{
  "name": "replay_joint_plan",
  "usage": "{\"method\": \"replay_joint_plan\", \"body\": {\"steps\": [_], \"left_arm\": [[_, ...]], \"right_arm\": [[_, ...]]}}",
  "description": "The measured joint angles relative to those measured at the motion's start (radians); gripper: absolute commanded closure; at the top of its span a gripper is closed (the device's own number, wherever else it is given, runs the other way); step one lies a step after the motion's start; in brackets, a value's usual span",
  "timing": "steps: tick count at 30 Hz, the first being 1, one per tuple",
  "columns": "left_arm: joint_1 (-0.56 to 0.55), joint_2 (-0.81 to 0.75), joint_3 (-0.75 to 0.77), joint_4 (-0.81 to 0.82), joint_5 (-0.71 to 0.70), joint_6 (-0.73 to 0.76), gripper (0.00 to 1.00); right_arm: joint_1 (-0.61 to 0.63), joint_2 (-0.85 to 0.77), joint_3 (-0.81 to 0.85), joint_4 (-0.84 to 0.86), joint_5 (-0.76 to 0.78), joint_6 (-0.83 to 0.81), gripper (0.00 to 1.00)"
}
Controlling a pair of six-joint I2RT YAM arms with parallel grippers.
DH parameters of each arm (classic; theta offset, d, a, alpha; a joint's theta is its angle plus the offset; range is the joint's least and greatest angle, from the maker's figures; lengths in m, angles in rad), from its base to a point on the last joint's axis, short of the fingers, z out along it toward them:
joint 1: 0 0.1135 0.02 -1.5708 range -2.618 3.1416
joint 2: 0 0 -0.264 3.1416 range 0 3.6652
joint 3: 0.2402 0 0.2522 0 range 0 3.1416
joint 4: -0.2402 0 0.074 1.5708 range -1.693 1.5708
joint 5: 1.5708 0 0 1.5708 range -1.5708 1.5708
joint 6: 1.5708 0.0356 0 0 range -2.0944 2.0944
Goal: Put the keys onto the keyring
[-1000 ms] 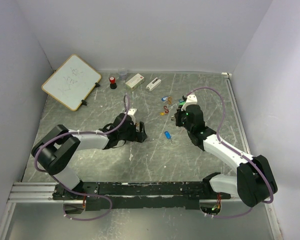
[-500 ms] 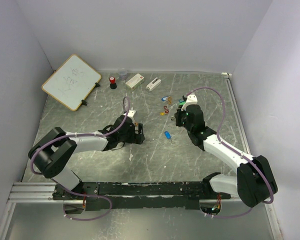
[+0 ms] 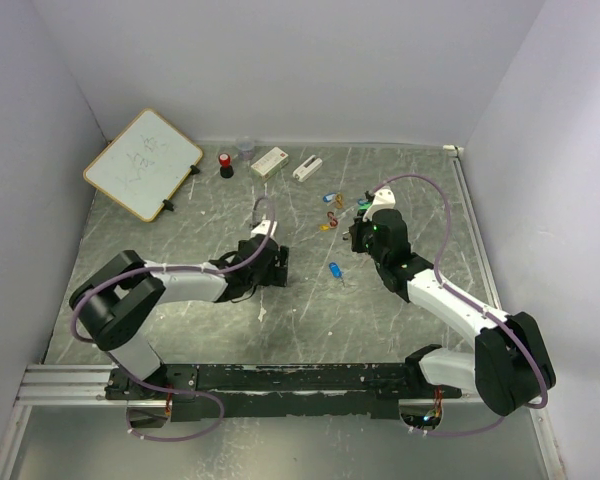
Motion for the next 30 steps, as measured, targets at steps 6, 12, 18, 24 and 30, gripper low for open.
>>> {"method": "replay_joint_plan", "body": {"steps": [6,12,18,24,30], "left_arm": [[-0.055,0.077,0.078,-0.038,-0.128,-0.008,0.20],[-0.077,0.130,0.127,-0.063,-0.220,-0.012,0.33],[-0.085,0.139,0.137,-0.085,-0.264,-0.024,0.38],[-0.090,0.139,0.136,-0.092,-0.283,-0.041,0.51],[-0.090,0.139,0.135,-0.096,-0.298,-0.052,0.77]], "right_arm": [[0.000,-0.002,0.000,0.000,0.000,0.000,1.00],[0.000,-0.005,0.000,0.000,0.000,0.000,1.00],[0.000,-0.005,0.000,0.000,0.000,0.000,1.00],[0.000,-0.005,0.000,0.000,0.000,0.000,1.00],[0.000,-0.005,0.000,0.000,0.000,0.000,1.00]]}}
